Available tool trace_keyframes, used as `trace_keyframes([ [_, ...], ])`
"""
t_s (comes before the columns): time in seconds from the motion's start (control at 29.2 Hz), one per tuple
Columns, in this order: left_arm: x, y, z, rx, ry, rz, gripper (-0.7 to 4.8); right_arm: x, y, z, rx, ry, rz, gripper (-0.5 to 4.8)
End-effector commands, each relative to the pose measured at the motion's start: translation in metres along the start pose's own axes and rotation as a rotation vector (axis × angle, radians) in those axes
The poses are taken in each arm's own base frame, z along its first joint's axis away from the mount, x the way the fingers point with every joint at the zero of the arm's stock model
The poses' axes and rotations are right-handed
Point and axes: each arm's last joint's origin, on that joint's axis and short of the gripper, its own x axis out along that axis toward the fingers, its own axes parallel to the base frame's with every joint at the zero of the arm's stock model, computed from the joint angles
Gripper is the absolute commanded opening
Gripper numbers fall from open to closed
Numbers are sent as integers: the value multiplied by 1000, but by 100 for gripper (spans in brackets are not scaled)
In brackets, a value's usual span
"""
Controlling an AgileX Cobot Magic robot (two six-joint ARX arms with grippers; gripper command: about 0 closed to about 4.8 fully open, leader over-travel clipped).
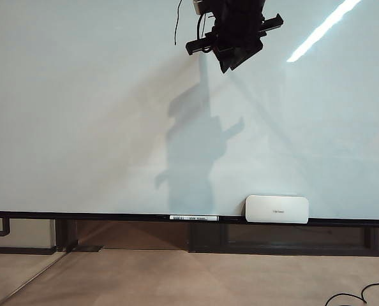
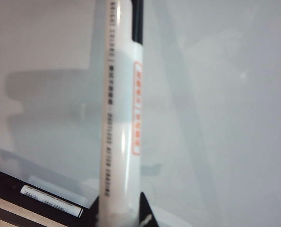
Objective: Reach to the right to find the marker pen, pick it up, and write the number 18 on the whiteboard.
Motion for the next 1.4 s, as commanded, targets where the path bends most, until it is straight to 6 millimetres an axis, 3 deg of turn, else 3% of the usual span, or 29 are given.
trace_keyframes([
  [0.03, -1, 1, 3, 5, -17, 5, 21, 1, -1, 2, 13, -8, -8, -4],
  [0.72, -1, 1, 3, 7, -17, 5, 21, 11, -10, -7, 22, 42, -119, -4],
  [1.27, -1, 1, 3, 13, -8, 32, 21, -2, -17, -2, 24, 59, -152, -4],
  [1.4, -1, 2, 0, 5, 33, 60, 21, -21, -23, 4, 40, 72, -124, -5],
])
